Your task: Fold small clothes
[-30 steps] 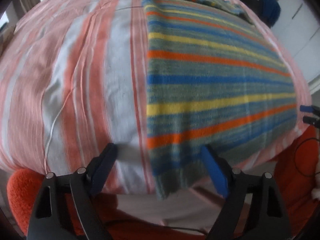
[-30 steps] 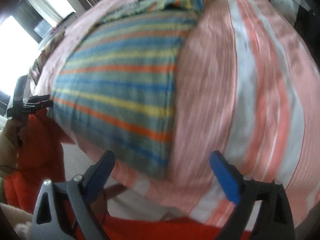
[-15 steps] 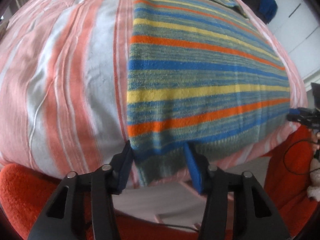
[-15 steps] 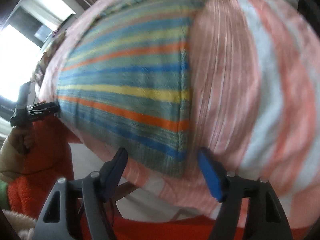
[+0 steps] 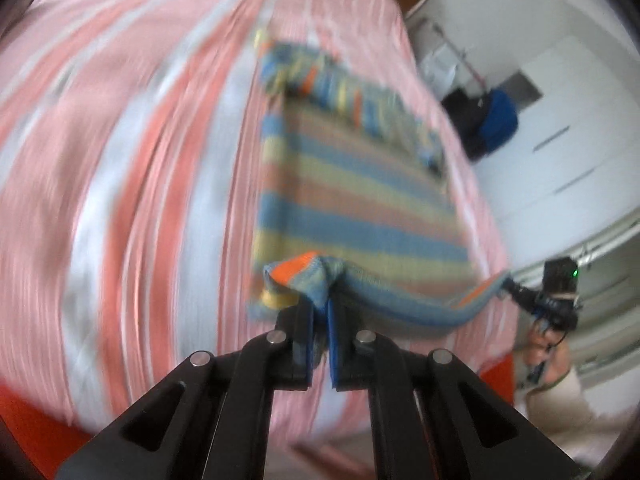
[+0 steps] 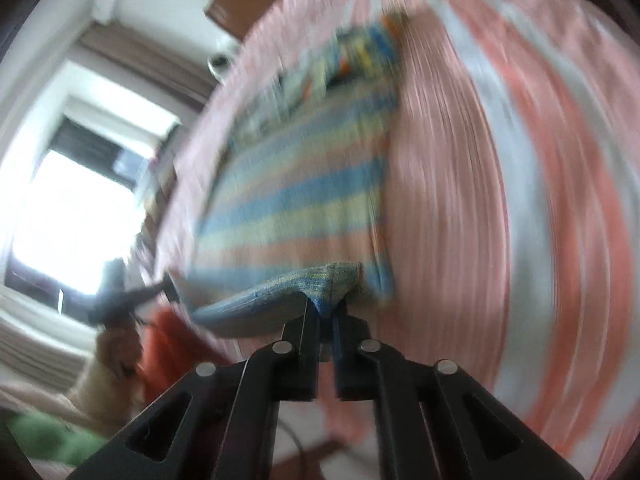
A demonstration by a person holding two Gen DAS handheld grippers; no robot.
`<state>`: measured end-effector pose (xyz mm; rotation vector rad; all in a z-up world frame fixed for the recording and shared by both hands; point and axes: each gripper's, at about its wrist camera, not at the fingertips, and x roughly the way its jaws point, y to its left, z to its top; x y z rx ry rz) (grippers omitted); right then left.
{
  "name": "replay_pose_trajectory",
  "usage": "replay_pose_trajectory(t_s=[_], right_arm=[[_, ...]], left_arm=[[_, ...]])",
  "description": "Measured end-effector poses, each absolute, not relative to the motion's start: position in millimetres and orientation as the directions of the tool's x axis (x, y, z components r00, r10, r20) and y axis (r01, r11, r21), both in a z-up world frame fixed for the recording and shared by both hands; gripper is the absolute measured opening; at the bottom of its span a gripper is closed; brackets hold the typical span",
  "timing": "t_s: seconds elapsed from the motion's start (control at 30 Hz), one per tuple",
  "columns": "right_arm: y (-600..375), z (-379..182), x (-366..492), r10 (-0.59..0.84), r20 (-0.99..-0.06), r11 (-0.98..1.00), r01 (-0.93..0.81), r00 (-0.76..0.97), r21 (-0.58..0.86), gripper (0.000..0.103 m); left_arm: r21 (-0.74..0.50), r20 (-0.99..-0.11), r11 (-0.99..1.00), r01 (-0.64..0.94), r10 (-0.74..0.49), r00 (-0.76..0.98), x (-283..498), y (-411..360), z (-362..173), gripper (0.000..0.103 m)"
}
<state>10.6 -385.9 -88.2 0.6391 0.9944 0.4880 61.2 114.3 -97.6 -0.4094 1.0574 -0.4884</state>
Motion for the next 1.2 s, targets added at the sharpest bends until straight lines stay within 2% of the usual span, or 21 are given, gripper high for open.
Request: replay_pose_trajectory(t_s=[0.13,0.33,0.4,0.43,0.47,0.5,0.53,0.6,0.7,0.77,0.83,0.93,1.03,1.1,1.17,1.2], right_arm=[[-403,-75,93,0.592,-0.582,0.742,-0.095,0.557,0.663,0.005],[-432,-71,233,0.524,-0.587,0.778,-0.067,0.618,0.624,0.005],[-439,-81,274,0.537,-0.569,0.755,-0.053,0.623,0.654,0.006],[-444,-90,294,0.538,-0.559,0.732,-0.021,0.631,0.681,0.01],[-449,-99,307,0.514,-0.561,0.723,0.025,0.649,0.691,0.016],[-456,-108,316,0.462,-0.571,0.715,0.095,0.679,0.693,0.035],[-463,-110,317,0.445,-0.567,0.702,0.123,0.693,0.702,0.039],[-473,-112,308,0.449,-0.538,0.673,0.127,0.713,0.729,0.039],[-472,-98,286,0.464,-0.562,0.735,0.057,0.685,0.676,0.039],[-461,-84,272,0.513,-0.564,0.752,-0.021,0.647,0.659,0.039],[-442,-77,268,0.569,-0.582,0.749,-0.076,0.581,0.658,0.039],[-392,-84,295,0.632,-0.635,0.735,-0.085,0.444,0.673,0.039],[-335,-116,350,0.668,-0.686,0.724,-0.039,0.288,0.689,0.039],[-318,-126,378,0.607,-0.711,0.771,-0.046,0.355,0.635,0.038],[-315,-114,394,0.536,-0.658,0.79,-0.039,0.529,0.612,0.039],[-317,-104,397,0.538,-0.599,0.762,-0.037,0.593,0.646,0.039]], left_arm=[[-0.523,-0.686,0.833,0.181,-0.538,0.49,150,107,-78,0.003],[-0.469,-0.709,0.873,0.129,-0.46,0.535,288,85,-71,0.004],[-0.434,-0.731,0.897,0.08,-0.403,0.551,326,80,-83,0.013],[-0.417,-0.745,0.908,0.037,-0.364,0.559,339,80,-90,0.031],[-0.408,-0.757,0.913,-0.006,-0.335,0.562,350,81,-95,0.049],[-0.423,-0.752,0.905,-0.049,-0.32,0.577,355,88,-98,0.051],[-0.447,-0.734,0.893,-0.053,-0.333,0.592,355,94,-99,0.051],[-0.476,-0.701,0.879,-0.011,-0.371,0.609,339,105,-93,0.056],[-0.411,-0.695,0.909,0.068,-0.36,0.622,302,107,-80,0.065],[-0.393,-0.69,0.911,0.129,-0.384,0.613,280,100,-79,0.075],[-0.345,-0.706,0.919,0.193,-0.389,0.591,253,85,-85,0.078],[-0.208,-0.776,0.958,0.199,-0.286,0.562,232,65,-107,0.077],[-0.14,-0.811,0.977,0.161,-0.207,0.547,213,60,-131,0.076],[-0.136,-0.78,0.978,0.155,-0.202,0.592,197,62,-134,0.077],[-0.145,-0.753,0.977,0.154,-0.211,0.624,185,65,-136,0.078],[-0.154,-0.742,0.976,0.156,-0.218,0.634,181,68,-136,0.079]])
